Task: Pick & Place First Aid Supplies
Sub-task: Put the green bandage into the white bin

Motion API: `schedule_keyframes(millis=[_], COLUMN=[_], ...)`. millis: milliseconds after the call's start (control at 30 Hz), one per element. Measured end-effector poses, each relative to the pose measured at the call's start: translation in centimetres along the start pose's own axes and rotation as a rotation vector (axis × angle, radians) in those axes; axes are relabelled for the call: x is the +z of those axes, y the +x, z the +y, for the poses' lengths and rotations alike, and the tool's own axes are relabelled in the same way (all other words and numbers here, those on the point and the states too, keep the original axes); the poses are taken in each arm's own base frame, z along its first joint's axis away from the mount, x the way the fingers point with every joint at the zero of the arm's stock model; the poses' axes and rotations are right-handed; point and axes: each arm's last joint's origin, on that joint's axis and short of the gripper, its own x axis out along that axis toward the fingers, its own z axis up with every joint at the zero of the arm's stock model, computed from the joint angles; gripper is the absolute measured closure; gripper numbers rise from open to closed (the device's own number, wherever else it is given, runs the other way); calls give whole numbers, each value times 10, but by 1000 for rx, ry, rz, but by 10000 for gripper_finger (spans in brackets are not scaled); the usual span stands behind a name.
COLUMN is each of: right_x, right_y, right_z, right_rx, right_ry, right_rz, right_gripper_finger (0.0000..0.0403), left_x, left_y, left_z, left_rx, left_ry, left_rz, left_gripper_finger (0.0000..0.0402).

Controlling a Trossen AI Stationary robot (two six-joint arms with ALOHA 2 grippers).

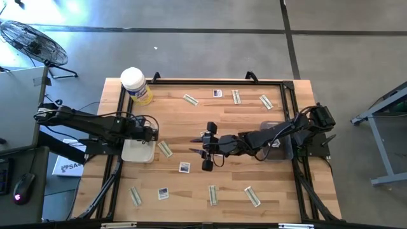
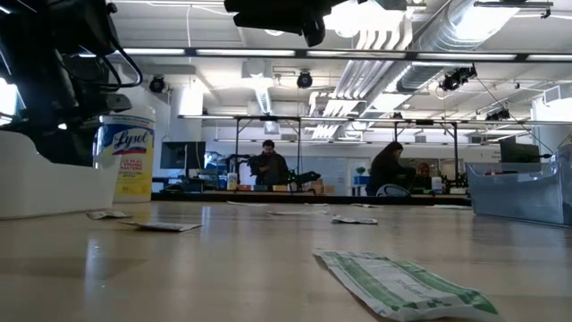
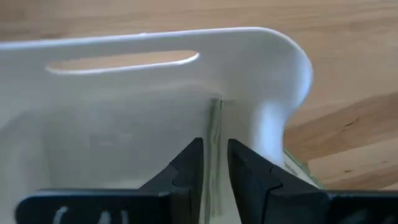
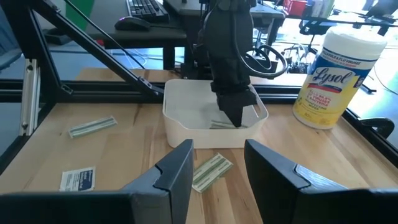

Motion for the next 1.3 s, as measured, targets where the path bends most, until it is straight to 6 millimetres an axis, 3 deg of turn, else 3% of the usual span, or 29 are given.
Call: schedule_keyframes(millis=[200, 333, 500, 667, 833, 967, 1300], right_x=[0, 0, 0, -1, 11, 16, 13], right_y=[0, 0, 0, -2, -23, -34, -37], right_z=[0, 0, -1, 1, 8, 12, 15], right_rx=[0, -1, -7, -17, -78, -137, -147], right_ry=[0, 0, -28, -79, -103, -115, -106], right_rz=[0, 1, 4, 18, 21, 32, 54], right_gripper_finger=[265, 265, 265, 265, 265, 265, 265], left_x=[3, 12, 17, 1, -18, -37, -65], left_y=[-7, -28, -56, -64, -50, -29, 14], left_z=[-1, -11, -34, -53, -65, -82, -119], left_rx=[10, -12, -162, -404, -382, -346, -172], left_ry=[120, 199, 368, 674, 813, 939, 875], left_rz=[-3, -35, -76, -41, -1, 24, 156], left_gripper_finger=[316, 316, 316, 316, 316, 316, 316])
